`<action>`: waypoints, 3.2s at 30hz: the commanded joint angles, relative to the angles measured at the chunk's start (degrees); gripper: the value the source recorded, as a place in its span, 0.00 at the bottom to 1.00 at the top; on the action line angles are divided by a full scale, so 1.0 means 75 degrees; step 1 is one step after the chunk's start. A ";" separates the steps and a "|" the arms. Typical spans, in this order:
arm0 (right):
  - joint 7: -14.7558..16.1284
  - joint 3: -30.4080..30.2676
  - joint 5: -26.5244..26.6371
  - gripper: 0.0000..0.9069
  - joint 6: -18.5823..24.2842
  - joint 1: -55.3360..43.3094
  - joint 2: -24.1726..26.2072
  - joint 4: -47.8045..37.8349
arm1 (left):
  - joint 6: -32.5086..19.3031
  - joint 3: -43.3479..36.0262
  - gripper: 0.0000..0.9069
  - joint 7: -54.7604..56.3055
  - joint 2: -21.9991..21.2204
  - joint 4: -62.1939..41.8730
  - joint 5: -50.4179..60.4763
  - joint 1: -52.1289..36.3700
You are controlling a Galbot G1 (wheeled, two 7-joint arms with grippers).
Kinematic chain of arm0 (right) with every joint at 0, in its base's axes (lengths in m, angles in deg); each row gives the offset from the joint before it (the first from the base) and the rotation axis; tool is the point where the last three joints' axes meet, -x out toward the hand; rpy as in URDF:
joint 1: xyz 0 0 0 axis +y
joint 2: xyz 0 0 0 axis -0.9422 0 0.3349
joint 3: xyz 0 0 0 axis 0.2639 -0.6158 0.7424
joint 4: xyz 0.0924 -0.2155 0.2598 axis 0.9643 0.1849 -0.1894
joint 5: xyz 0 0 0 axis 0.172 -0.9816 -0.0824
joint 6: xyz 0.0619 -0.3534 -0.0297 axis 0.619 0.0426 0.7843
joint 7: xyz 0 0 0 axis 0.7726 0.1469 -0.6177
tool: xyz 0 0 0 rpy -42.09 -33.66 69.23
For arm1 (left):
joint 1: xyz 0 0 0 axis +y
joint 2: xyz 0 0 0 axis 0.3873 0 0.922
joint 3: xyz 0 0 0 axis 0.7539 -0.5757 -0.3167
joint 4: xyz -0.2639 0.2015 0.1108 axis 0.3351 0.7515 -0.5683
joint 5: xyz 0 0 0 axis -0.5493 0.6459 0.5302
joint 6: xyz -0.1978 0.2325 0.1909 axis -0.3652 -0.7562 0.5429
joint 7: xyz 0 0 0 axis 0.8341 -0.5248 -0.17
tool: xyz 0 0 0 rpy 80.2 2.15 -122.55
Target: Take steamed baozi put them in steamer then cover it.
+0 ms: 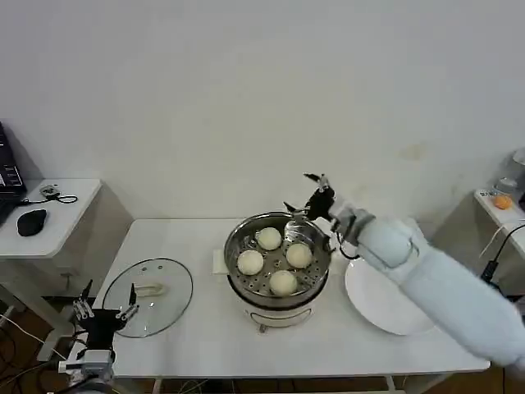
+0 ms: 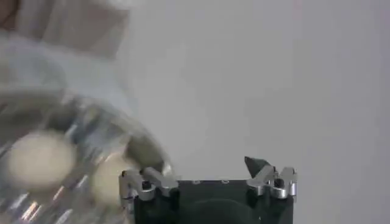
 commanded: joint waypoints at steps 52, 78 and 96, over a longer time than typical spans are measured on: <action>0.0775 0.8591 0.1348 1.00 0.2825 0.8423 -0.3516 0.2691 | -0.1024 -0.1257 1.00 0.0476 0.1340 -0.4771 0.8084 -0.2840; 0.0774 0.8551 0.1363 1.00 0.2871 0.8394 -0.3624 0.2613 | -0.1046 -0.1477 0.00 0.0457 0.1349 -0.5432 0.8183 -0.3500; 0.0780 0.8310 0.1105 1.00 0.2959 0.8481 -0.3416 0.2561 | -0.0651 -0.1135 0.00 0.1137 0.1428 -0.3094 0.7452 -0.2316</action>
